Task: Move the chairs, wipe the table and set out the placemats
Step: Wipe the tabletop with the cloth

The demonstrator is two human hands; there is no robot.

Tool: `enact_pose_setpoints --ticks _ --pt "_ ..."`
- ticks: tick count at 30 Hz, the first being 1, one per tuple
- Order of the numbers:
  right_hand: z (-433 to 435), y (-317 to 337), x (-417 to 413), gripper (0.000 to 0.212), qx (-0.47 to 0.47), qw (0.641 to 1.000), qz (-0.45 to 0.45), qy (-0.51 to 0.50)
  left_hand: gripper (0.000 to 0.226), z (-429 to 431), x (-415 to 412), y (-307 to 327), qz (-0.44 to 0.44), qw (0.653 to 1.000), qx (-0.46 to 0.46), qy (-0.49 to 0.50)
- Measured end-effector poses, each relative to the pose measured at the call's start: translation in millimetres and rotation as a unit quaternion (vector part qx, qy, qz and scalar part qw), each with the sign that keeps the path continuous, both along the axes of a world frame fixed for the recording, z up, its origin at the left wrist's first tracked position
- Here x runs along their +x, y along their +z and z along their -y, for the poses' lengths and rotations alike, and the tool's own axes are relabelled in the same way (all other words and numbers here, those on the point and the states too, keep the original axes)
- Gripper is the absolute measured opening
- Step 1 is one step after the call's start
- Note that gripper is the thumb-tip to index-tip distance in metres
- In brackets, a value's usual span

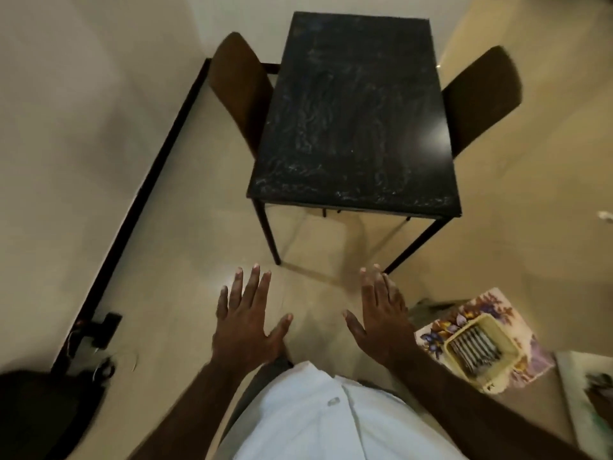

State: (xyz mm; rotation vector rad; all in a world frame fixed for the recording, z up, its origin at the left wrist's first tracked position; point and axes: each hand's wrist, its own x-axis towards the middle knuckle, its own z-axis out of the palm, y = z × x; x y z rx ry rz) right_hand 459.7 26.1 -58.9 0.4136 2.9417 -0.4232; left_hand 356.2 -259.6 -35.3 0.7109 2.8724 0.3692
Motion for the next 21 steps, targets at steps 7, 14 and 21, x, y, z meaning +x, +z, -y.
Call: enact_pose_setpoints --ticks 7,14,21 --pt "1 19 -8 0.094 0.050 0.982 -0.001 -0.183 0.097 -62 -99 -5 0.027 0.971 -0.028 -0.235" --pt "-15 4 46 0.092 0.014 0.936 0.029 -0.351 0.099 -171 -105 -2 0.030 0.914 -0.047 -0.402" --pt "-75 -26 110 0.092 -0.037 0.892 0.042 -0.448 0.101 -272 -40 -14 0.071 0.867 -0.083 -0.486"
